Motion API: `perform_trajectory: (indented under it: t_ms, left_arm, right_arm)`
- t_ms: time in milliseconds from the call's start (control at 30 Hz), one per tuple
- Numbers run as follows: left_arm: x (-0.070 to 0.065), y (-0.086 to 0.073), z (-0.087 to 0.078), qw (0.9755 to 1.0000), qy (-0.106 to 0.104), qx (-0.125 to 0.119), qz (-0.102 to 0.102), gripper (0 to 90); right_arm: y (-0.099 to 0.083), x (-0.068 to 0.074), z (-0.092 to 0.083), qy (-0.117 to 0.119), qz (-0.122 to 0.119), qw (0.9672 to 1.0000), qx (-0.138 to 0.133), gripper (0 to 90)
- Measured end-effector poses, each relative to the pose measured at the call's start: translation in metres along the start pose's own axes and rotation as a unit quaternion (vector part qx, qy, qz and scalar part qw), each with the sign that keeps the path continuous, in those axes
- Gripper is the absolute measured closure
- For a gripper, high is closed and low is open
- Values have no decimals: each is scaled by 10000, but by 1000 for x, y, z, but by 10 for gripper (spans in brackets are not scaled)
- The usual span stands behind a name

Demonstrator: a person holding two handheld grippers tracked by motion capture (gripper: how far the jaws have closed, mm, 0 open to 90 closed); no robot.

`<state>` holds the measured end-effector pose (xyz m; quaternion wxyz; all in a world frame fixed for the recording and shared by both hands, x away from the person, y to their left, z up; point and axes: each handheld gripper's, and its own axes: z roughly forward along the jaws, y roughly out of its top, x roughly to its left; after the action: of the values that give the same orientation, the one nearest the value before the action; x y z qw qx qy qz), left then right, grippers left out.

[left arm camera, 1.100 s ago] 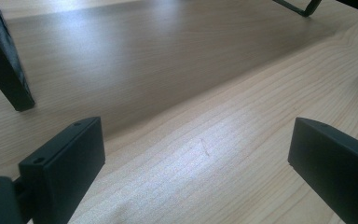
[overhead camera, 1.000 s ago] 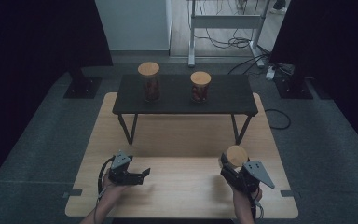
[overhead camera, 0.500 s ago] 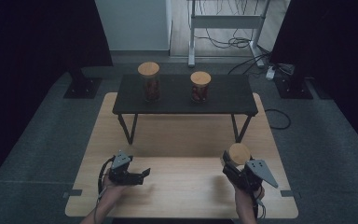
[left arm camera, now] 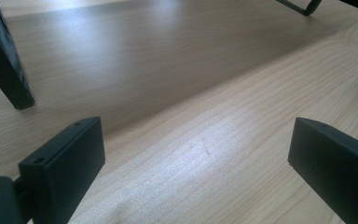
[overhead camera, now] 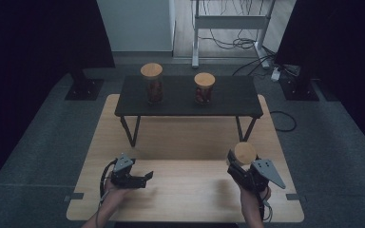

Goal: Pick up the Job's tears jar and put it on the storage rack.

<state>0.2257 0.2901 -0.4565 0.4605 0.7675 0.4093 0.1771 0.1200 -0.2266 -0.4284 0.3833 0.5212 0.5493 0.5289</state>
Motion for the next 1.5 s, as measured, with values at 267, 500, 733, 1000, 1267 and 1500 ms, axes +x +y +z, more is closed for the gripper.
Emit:
perform_trajectory:
  t_ms: [267,500,733,1000,1267,1500]
  left_arm:
    - [0,0,0,10000,-1,5,-2,33]
    - [0,0,0,10000,2,-5,-8,33]
    - [0,0,0,10000,4,-7,-13,33]
    - [0,0,0,10000,5,-5,-16,33]
    - [0,0,0,10000,9,-12,-11,33]
    - [0,0,0,10000,10,-7,-6,33]
  right_arm:
    - [7,0,1,7,-46,10000,-24,254]
    - [13,-1,3,2,-14,10000,-85,254]
    - [20,-2,3,-13,-25,9999,-152,255]
    - [25,-1,4,-27,-46,9998,-215,254]
    - [30,0,5,-23,-78,9997,-242,254]
    - [35,1,6,-30,-121,9996,-244,255]
